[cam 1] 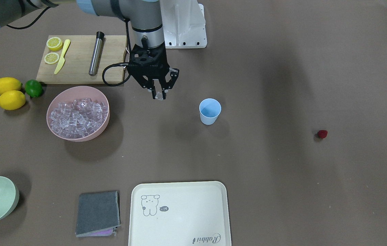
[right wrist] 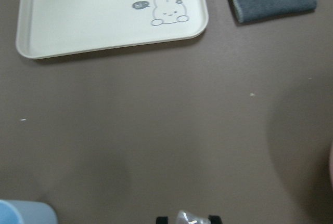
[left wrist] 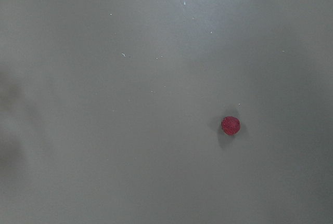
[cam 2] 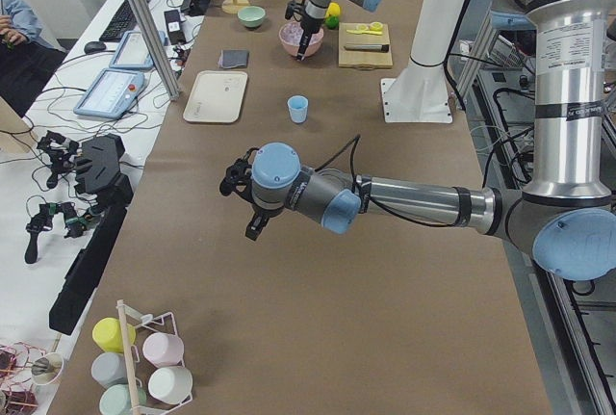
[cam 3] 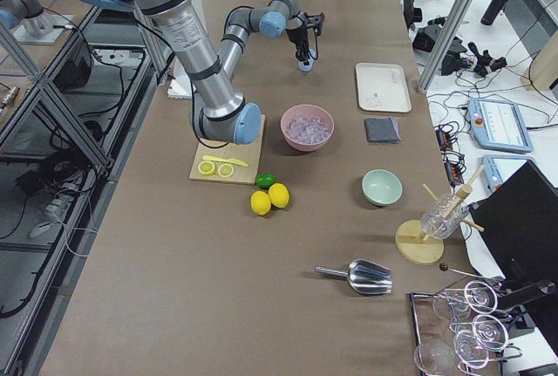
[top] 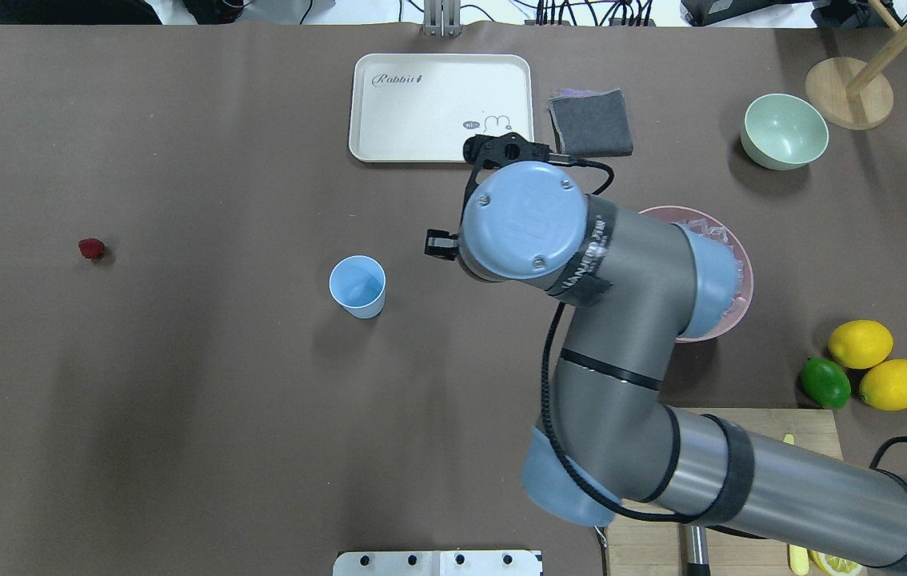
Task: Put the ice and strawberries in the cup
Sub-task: 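Carry the ice cube with the right gripper over the light-blue cup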
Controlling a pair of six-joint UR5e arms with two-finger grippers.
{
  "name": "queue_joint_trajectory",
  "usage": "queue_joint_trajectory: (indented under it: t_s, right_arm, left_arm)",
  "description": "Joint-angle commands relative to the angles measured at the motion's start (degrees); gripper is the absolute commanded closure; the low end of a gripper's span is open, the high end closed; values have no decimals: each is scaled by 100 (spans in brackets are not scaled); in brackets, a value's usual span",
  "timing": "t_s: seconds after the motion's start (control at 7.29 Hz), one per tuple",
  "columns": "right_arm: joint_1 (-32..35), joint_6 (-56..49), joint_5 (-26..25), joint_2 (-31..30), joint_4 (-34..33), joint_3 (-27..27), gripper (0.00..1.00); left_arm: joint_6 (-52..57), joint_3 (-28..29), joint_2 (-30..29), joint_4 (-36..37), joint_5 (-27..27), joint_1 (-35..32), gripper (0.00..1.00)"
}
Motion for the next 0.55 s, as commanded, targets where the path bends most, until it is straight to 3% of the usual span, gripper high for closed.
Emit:
queue_joint_trajectory:
  t_s: [0.0,0.14,0.41]
  right_arm:
    - [-257,471,-247,964,-14,-1121,100]
    - [-354,751,-432,1377,21,-1596,100]
    - [-504,1017,-608,1618,511,-2205,100]
  left_arm:
    - [9,44,2,-8,0,0,1]
    - [9,53,2,0,0,0,1]
    - [9,61,2,-8,0,0,1]
